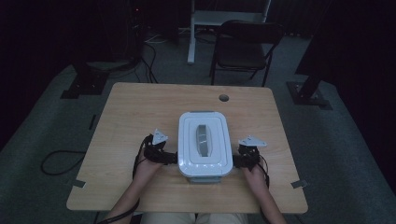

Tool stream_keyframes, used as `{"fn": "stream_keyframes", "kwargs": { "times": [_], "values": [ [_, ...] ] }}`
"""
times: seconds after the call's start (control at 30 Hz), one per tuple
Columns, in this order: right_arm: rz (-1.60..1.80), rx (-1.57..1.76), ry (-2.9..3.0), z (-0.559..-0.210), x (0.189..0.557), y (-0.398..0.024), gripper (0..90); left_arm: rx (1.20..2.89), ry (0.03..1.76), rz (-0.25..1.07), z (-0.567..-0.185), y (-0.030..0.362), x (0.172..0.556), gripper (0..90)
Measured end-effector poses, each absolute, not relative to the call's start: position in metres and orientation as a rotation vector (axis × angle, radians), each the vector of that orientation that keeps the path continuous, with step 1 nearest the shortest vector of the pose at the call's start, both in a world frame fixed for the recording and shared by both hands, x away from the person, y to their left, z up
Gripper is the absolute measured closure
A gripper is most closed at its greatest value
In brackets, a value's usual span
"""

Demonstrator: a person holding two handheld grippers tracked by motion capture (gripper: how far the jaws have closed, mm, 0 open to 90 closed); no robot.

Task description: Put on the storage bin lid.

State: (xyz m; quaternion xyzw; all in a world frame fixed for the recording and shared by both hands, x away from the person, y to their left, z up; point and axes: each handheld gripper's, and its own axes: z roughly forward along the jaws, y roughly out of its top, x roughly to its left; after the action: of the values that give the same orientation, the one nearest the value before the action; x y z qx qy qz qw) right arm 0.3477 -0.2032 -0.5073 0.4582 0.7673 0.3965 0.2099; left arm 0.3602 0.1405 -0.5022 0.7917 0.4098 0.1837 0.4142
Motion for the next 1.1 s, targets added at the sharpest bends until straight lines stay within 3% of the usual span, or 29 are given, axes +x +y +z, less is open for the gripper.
{"fn": "stream_keyframes", "kwargs": {
  "times": [0.23,1.1],
  "values": [
    [1.065,1.278,2.162,-0.513,0.349,-0.204,12.5,1.945,1.032,0.433,-0.502,0.144,0.362,0.5],
    [1.114,1.322,2.068,-0.502,0.343,-0.228,12.2,1.914,1.032,0.474,-0.492,0.169,0.361,0.6]
  ]
}}
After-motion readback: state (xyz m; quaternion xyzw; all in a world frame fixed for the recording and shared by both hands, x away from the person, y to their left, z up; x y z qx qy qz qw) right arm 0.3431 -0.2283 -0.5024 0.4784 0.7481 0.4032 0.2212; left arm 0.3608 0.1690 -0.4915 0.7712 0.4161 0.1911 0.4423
